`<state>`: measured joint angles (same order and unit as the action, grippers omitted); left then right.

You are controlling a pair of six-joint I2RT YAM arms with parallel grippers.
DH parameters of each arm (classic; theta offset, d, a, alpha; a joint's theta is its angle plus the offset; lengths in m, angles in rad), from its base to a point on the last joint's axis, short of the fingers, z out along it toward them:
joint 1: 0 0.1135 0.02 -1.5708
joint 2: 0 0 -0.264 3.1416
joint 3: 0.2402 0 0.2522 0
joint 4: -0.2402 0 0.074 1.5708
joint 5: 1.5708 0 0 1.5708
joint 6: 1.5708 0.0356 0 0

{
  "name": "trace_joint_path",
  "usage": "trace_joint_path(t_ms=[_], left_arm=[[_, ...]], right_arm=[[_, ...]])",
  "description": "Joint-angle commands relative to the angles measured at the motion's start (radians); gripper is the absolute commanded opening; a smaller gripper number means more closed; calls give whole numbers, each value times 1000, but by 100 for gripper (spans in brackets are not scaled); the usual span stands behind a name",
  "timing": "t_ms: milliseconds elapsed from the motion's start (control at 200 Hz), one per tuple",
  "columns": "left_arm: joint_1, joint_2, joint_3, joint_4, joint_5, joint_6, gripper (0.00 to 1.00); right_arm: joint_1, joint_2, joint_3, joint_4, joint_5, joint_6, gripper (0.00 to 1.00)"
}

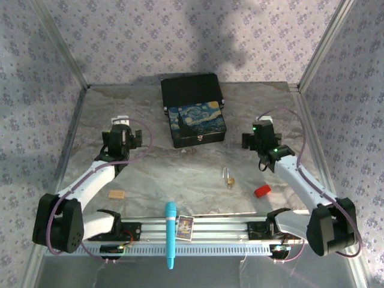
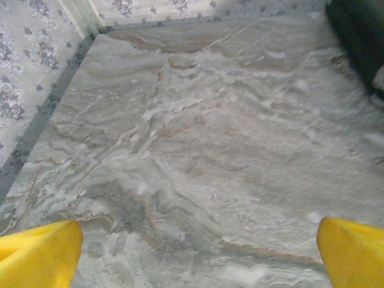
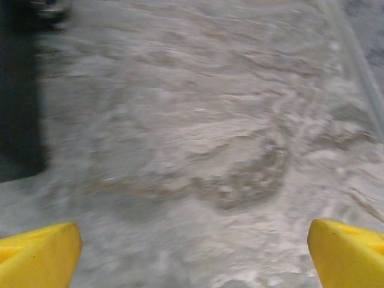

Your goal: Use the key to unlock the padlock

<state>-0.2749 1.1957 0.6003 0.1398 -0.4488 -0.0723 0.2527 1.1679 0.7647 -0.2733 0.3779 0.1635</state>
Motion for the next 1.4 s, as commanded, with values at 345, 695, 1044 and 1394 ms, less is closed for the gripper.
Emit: trace_joint_path(t_ms=[345, 695, 1044, 1394], left_arm=[[139, 209, -145, 468, 26, 55, 100], [267, 340, -208, 718, 231, 12, 100], [263, 337, -206, 709, 229, 14, 100], [263, 337, -206, 710, 229, 15, 100]], right_arm=[[-281, 125, -359, 801, -162, -114, 98], [-275, 366, -394, 1134, -248, -167, 99], [-273, 352, -372, 1062, -281, -184, 99], [-284, 353, -362, 1044, -328, -186, 99]])
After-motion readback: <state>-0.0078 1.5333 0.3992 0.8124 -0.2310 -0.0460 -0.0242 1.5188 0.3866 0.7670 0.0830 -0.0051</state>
